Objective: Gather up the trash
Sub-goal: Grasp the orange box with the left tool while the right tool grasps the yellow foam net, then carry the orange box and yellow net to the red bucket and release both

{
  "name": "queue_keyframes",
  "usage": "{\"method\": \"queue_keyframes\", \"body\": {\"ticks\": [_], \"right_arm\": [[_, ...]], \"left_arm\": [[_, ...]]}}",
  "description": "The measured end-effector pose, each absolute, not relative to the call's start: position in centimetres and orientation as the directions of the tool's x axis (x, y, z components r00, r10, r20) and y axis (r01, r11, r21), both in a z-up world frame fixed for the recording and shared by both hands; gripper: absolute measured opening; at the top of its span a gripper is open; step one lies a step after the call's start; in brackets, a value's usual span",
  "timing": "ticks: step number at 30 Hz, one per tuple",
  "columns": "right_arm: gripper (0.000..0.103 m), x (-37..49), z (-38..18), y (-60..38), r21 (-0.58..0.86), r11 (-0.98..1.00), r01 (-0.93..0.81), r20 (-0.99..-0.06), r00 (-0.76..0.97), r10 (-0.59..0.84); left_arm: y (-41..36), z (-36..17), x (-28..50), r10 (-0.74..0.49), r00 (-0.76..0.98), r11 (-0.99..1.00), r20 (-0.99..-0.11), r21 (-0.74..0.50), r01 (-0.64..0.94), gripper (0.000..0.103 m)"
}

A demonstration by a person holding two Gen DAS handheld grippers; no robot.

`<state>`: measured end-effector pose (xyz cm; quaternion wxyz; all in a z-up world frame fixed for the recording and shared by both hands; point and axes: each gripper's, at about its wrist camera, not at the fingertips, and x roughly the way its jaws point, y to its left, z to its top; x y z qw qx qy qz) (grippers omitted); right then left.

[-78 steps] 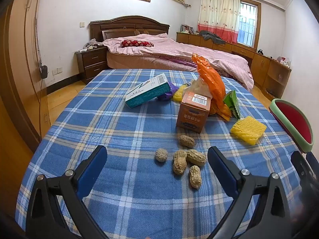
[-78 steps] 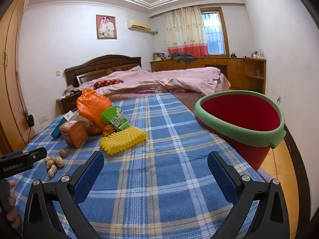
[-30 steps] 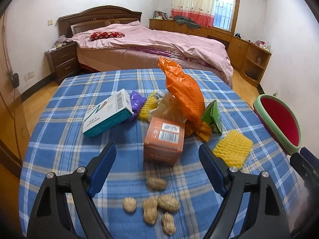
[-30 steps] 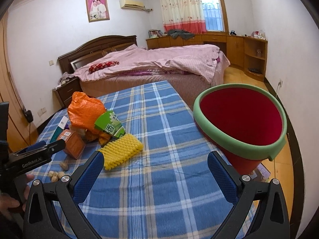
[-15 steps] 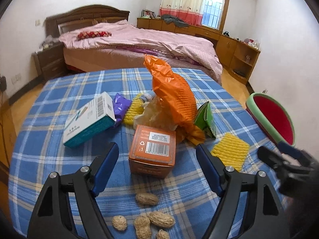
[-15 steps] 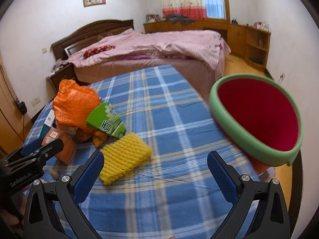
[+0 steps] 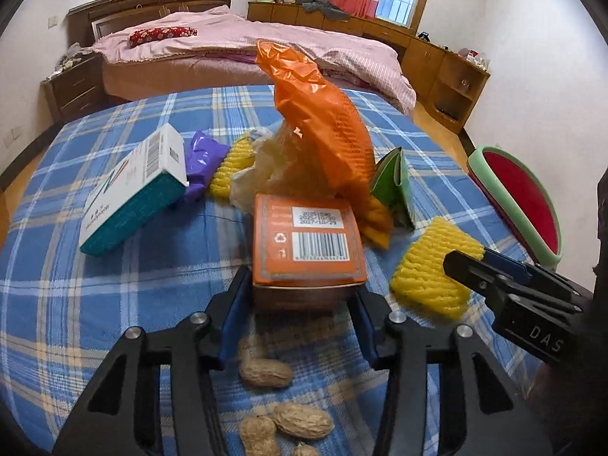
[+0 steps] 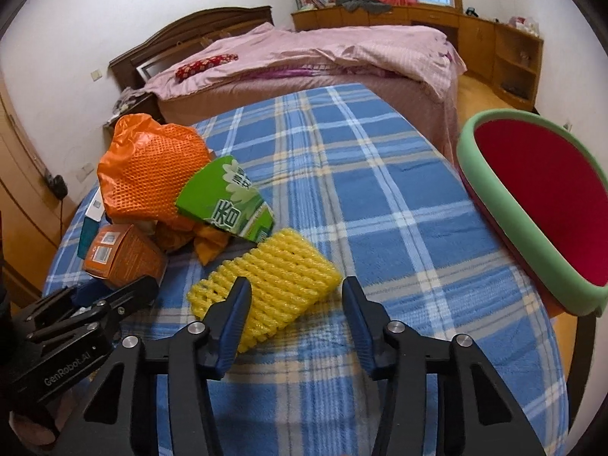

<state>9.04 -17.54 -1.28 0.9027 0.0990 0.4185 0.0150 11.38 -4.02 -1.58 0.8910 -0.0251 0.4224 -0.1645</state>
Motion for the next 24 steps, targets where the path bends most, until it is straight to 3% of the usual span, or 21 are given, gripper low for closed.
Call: {"method": "queue_keyframes", "body": {"ticks": [6, 8, 24], "right_arm": [[0.023, 8.7, -1.3, -17.7, 0.252, 0.967, 0.029, -0.739, 0.652, 0.173], [0.007, 8.2, -1.0, -17.9, 0.252, 0.967, 0.024, -0.726, 0.665, 0.173], [0.005, 1.7, 5.4, -19.1, 0.307, 0.952, -0.005, -0.569, 0.8, 0.189]], "left_arm": [[-3.9, -0.4, 10.5, -0.346, 0.622, 0.934, -0.702, -0.2, 0.294, 0.049], [-4.0, 0.4, 9.8, -0.351, 0.639, 0.932, -0.684, -0.192, 0.306, 0.048], [-2.5, 7.1, 4.6, -0.392, 0.72, 0.92, -0.573, -0.239, 0.311, 0.046]]}}
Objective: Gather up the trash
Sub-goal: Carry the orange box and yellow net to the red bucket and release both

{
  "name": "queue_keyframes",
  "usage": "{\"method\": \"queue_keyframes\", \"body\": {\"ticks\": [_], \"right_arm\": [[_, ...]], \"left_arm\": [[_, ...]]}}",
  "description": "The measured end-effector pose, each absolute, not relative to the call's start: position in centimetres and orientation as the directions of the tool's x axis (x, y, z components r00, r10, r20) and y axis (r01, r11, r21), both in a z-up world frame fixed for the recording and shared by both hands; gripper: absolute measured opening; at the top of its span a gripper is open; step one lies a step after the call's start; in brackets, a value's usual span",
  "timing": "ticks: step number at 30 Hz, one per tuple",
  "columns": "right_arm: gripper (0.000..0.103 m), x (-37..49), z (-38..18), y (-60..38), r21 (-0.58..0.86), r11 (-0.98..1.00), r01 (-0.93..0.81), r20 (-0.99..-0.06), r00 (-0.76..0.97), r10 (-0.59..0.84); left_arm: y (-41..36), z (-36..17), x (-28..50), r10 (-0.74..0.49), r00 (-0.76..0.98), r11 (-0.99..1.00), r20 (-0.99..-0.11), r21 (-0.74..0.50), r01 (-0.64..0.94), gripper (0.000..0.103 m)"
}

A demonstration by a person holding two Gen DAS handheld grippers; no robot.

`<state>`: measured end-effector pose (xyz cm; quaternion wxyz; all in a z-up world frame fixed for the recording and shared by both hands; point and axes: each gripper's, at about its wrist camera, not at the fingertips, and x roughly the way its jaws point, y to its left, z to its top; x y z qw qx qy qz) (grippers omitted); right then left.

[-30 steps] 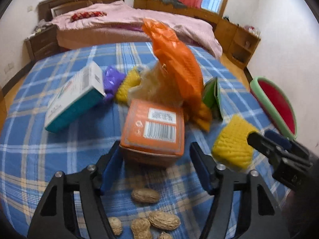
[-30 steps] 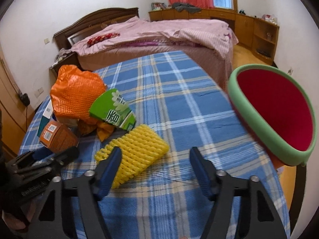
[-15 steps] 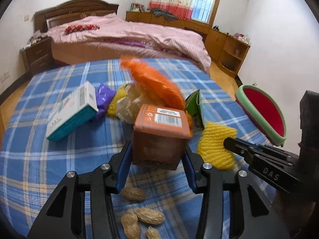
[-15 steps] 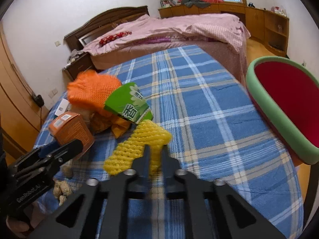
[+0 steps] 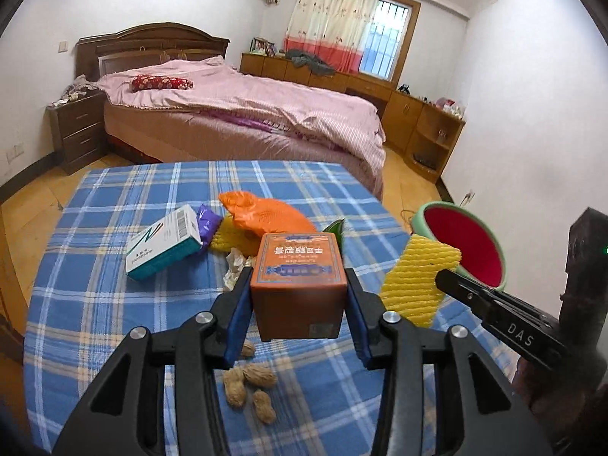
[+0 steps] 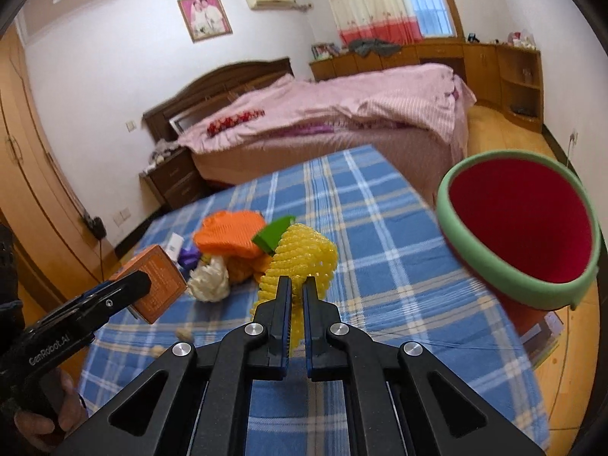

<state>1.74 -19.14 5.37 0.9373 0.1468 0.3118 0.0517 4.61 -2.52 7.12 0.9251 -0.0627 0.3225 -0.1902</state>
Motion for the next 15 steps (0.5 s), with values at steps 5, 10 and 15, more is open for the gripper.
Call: {"method": "queue_keyframes", "body": {"ticks": [5, 10, 15], "right_arm": [[0.005, 0.1, 6.8, -20.5, 0.328, 0.945, 0.01, -0.522, 0.835, 0.172], [0.005, -1.3, 7.7, -22.3, 0.336, 0.941, 0.04, -0.493, 0.859, 0.14], [0.005, -2.3, 8.1, -25.0, 0.355, 0.93, 0.093, -0.473, 0.876, 0.093]], "left_arm": [[-3.5, 9.2, 3.0, -0.405, 0.735, 0.914, -0.543, -0.221, 0.34, 0.046], [-5.4, 10.7, 3.0, -0.445, 0.718, 0.894, -0.535, -0.225, 0.387, 0.046], [-8.2, 11.2, 3.7, -0.495, 0.679, 0.865, -0.543, -0.235, 0.443, 0.046]]}}
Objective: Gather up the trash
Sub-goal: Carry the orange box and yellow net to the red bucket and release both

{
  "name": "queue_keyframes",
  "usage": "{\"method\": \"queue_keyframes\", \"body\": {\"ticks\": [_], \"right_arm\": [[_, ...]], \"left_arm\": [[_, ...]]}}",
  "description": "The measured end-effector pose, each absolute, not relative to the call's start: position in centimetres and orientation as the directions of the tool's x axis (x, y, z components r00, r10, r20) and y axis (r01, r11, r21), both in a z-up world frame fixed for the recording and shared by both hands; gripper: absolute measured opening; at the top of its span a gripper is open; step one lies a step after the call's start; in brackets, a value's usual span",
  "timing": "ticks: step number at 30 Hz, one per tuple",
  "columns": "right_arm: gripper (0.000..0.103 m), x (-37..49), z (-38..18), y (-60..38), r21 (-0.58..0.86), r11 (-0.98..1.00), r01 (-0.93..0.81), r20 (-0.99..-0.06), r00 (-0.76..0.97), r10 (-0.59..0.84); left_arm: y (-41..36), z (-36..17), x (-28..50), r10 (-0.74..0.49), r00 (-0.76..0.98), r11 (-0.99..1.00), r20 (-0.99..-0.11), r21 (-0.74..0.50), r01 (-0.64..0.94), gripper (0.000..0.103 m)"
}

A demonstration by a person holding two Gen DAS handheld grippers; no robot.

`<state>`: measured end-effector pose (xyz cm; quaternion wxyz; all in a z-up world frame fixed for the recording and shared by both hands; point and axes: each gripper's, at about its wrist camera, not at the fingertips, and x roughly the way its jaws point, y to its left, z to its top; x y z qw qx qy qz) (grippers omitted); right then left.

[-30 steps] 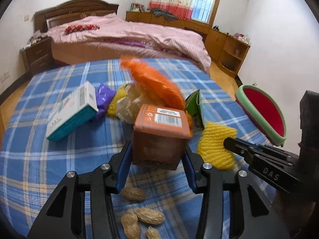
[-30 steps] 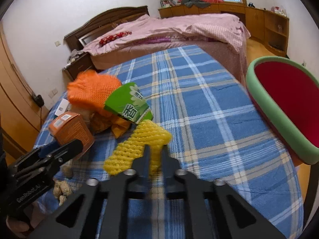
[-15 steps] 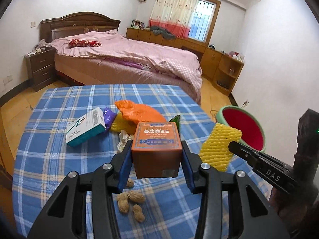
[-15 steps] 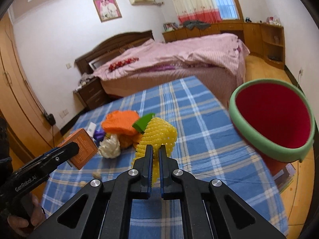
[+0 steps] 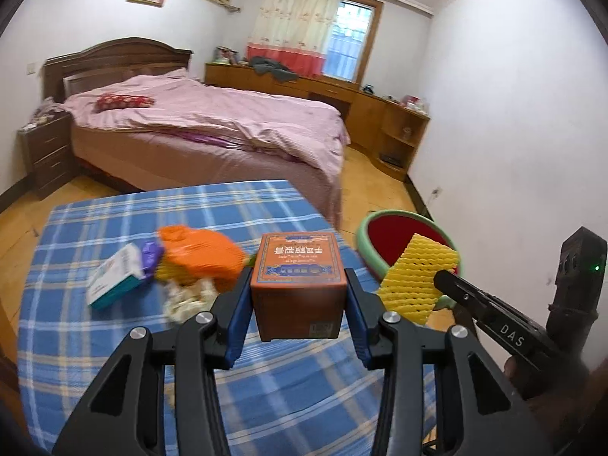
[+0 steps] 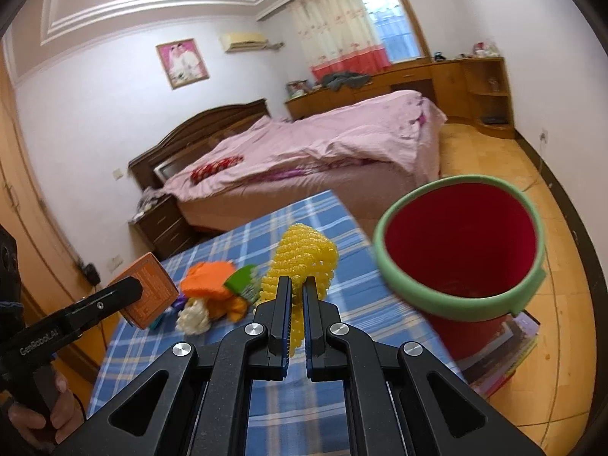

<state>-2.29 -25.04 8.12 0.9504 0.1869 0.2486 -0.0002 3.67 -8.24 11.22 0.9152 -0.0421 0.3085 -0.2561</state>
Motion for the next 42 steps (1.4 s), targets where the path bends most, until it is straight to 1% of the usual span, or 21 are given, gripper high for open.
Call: {"method": "queue_keyframes", "body": {"ticks": [5, 9, 14, 20, 27, 29, 33, 36, 37, 40, 42], "right_arm": [[0.005, -2.7, 8.1, -28.4, 0.374, 0.916, 0.143, -0.454, 0.89, 0.046], [0.005, -2.6, 7.8, -31.6, 0.375, 0.908, 0.189, -0.449, 0.893, 0.0], [0.005, -2.1, 6.7, -35.3, 0.375, 0.892, 0.253, -0.455, 0.888, -0.061], [0.005, -1.2, 4.2, -38.9, 0.375, 0.871, 0.318, -0.49, 0.865, -0.105], [0.006, -0.3, 1.8, -41.2, 0.393, 0.844, 0.366, -0.528, 0.841, -0.119], [0.008, -0.1, 1.4, -41.4, 0.395, 0.84, 0.371, -0.534, 0.837, -0.119], [0.009, 0.2, 0.9, -41.9, 0.408, 0.829, 0.383, -0.543, 0.832, -0.117], [0.011, 0.5, 0.7, -42.2, 0.425, 0.821, 0.381, -0.54, 0.835, -0.108], [0.012, 0.4, 0.7, -42.2, 0.428, 0.82, 0.38, -0.54, 0.835, -0.106], [0.021, 0.0, 0.8, -42.2, 0.446, 0.813, 0.375, -0.53, 0.842, -0.097], [0.024, -0.2, 1.1, -42.2, 0.453, 0.812, 0.368, -0.524, 0.847, -0.091]], "left_arm": [[-12.5, 11.3, 4.8, -0.543, 0.629, 0.83, -0.557, -0.241, 0.503, 0.046], [-15.9, 11.0, 6.1, -0.557, 0.605, 0.815, -0.568, -0.236, 0.529, 0.046], [-21.4, 9.4, 8.7, -0.563, 0.547, 0.797, -0.619, -0.232, 0.558, 0.046], [-26.8, 7.0, 11.4, -0.561, 0.496, 0.78, -0.663, -0.224, 0.584, 0.046], [-30.3, 4.6, 12.7, -0.565, 0.45, 0.76, -0.692, -0.223, 0.611, 0.046], [-30.9, 4.1, 13.1, -0.57, 0.432, 0.751, -0.7, -0.229, 0.619, 0.046], [-31.3, 3.6, 13.3, -0.554, 0.442, 0.764, -0.706, -0.22, 0.607, 0.047], [-31.4, 3.6, 13.2, -0.545, 0.446, 0.771, -0.71, -0.215, 0.6, 0.054], [-31.4, 3.6, 13.3, -0.543, 0.45, 0.773, -0.71, -0.213, 0.597, 0.055], [-31.4, 3.7, 13.3, -0.536, 0.456, 0.777, -0.711, -0.204, 0.596, 0.055], [-31.2, 3.9, 13.3, -0.532, 0.46, 0.78, -0.711, -0.201, 0.592, 0.055]]}}
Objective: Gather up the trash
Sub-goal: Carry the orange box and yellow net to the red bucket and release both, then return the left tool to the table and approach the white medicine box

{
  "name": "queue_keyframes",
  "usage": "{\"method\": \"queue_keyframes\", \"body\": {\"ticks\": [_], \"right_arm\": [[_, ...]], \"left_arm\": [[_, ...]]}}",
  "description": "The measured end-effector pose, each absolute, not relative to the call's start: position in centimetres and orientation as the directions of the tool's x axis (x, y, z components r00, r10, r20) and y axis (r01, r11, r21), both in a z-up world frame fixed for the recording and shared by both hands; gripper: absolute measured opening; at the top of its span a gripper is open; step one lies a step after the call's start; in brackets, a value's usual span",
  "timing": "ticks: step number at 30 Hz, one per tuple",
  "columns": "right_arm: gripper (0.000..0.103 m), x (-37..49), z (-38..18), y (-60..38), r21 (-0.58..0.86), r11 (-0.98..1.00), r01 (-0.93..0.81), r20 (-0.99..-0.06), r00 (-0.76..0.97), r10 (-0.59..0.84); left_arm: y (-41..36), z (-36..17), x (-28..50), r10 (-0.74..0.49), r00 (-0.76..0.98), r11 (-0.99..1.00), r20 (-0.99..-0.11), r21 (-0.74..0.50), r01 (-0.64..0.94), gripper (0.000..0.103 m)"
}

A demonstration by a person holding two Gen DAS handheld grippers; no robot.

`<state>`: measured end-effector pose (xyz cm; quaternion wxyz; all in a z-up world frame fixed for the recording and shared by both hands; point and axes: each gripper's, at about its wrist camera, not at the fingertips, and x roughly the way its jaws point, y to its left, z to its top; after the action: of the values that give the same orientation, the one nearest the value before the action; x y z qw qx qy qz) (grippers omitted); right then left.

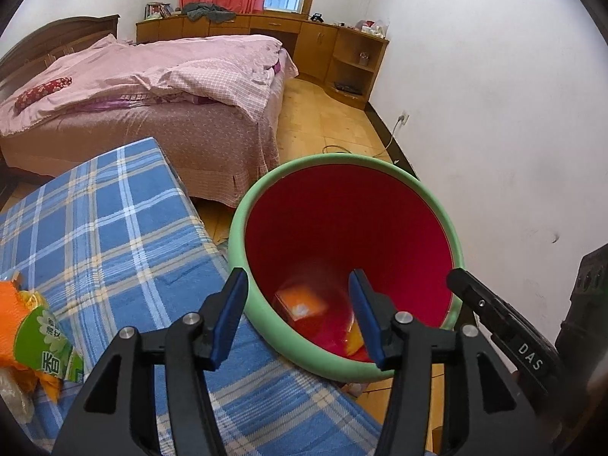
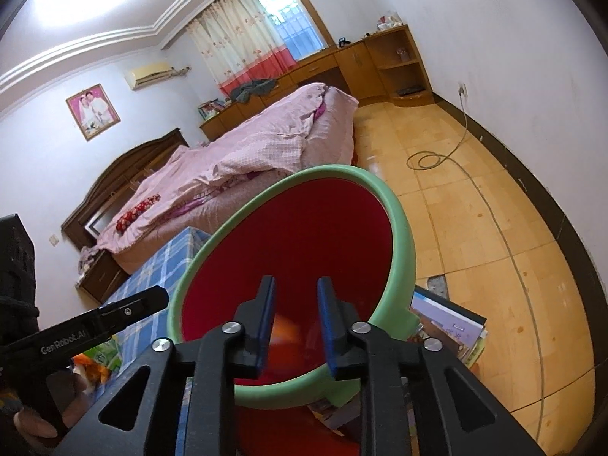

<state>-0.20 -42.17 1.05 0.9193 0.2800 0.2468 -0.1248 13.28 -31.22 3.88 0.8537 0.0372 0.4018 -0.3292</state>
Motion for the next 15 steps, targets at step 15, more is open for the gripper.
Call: {"method": "queue_keyframes", "body": {"ticks": [15], "right_arm": [[0.043, -1.8, 4.6, -38.3, 0.428, 0.856, 0.291, -0.489, 0.871, -0.052]], "left_arm": [[-24.9, 8.2, 10.5, -0.529, 0.539, 0.82, -0.656, -0.231, 0.523, 0.055]]}}
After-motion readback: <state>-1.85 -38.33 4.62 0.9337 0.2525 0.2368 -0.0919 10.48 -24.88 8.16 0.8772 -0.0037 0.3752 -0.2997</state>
